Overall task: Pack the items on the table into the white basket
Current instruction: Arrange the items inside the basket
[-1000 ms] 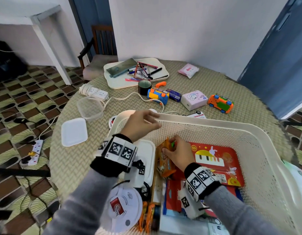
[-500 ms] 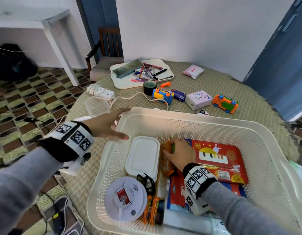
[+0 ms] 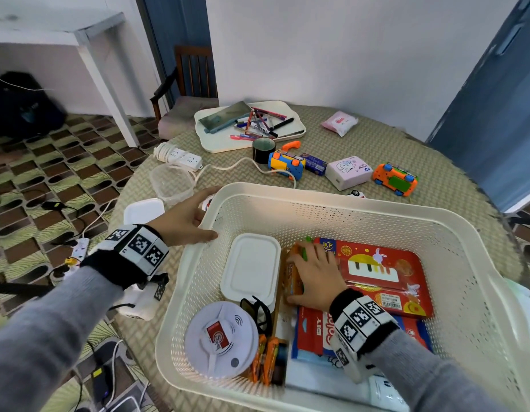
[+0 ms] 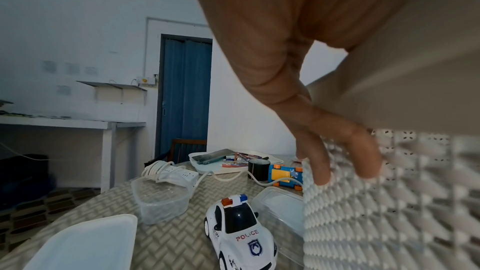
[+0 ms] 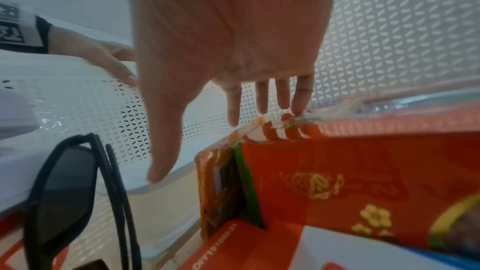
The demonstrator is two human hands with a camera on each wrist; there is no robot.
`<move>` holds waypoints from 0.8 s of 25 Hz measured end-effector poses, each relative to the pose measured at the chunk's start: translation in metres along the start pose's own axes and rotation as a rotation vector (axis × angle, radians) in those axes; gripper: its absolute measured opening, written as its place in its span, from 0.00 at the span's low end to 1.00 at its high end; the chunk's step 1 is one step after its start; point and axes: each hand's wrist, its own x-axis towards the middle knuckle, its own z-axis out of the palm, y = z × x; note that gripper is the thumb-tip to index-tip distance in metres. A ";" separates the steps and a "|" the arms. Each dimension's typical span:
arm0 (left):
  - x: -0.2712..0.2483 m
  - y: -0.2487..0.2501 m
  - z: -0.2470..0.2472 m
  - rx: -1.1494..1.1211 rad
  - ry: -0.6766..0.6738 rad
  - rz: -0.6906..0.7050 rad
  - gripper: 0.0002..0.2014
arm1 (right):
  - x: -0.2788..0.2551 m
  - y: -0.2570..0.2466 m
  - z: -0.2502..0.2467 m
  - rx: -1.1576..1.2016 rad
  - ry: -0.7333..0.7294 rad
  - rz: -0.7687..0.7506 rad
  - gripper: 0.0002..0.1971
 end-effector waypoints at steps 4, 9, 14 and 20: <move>-0.001 0.001 0.001 -0.024 0.008 0.004 0.41 | 0.007 0.004 -0.003 0.032 0.101 0.062 0.36; -0.001 0.003 0.000 -0.020 0.008 -0.007 0.40 | 0.012 0.003 -0.005 0.026 0.086 0.078 0.36; 0.000 0.005 0.003 0.045 0.031 -0.039 0.42 | 0.008 0.022 -0.026 0.373 -0.055 0.014 0.43; 0.000 0.010 0.004 0.163 -0.001 -0.058 0.46 | -0.006 0.032 -0.045 0.538 0.028 -0.017 0.32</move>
